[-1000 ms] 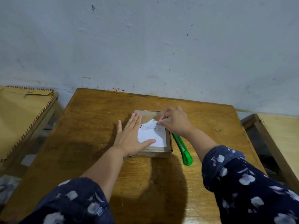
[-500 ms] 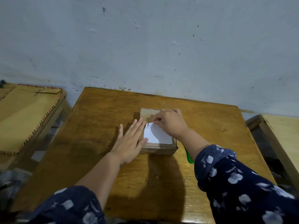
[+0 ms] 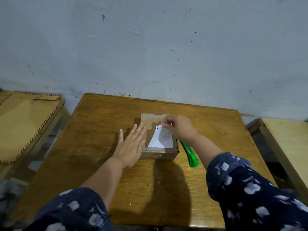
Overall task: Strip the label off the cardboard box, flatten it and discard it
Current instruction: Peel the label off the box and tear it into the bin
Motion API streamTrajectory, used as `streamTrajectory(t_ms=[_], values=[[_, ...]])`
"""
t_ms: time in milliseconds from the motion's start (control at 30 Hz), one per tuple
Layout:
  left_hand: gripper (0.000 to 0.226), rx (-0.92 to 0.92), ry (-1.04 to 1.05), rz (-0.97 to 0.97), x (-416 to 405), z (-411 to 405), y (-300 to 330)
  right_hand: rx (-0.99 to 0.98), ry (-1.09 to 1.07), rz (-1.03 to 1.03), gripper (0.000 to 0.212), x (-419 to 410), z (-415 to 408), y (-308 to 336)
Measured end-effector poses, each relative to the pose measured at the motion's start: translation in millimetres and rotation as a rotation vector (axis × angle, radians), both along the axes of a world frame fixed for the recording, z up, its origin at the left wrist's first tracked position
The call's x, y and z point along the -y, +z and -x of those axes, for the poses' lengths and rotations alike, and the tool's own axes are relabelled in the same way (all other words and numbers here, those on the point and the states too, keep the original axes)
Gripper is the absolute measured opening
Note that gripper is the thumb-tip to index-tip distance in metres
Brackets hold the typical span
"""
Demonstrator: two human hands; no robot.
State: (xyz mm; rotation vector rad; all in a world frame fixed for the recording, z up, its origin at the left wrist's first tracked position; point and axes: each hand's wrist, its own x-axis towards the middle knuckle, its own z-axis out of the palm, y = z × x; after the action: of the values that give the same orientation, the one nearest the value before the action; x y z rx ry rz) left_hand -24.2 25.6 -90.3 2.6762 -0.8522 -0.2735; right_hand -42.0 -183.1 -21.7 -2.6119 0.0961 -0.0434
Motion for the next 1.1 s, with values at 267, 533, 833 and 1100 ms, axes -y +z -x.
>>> streamTrajectory(t_ms=[267, 533, 833, 1100], values=[[0.064, -0.035, 0.117, 0.207, 6.3, 26.0, -15.5, 0.023, -0.030, 0.158, 0.022, -16.7, -14.1, -10.8], [0.059, -0.089, 0.209, 0.260, 11.2, 5.3, -9.0, 0.051, -0.132, 0.164, 0.026, -24.0, -36.6, -12.4], [0.048, -0.240, 0.509, 0.589, 18.9, -5.6, -13.8, 0.101, 0.268, 0.375, 0.035, -21.0, -49.2, -16.8], [0.045, -0.327, 0.624, 0.645, 28.2, -4.8, -14.4, 0.005, 0.385, 0.278, 0.015, -37.0, -59.7, -17.4]])
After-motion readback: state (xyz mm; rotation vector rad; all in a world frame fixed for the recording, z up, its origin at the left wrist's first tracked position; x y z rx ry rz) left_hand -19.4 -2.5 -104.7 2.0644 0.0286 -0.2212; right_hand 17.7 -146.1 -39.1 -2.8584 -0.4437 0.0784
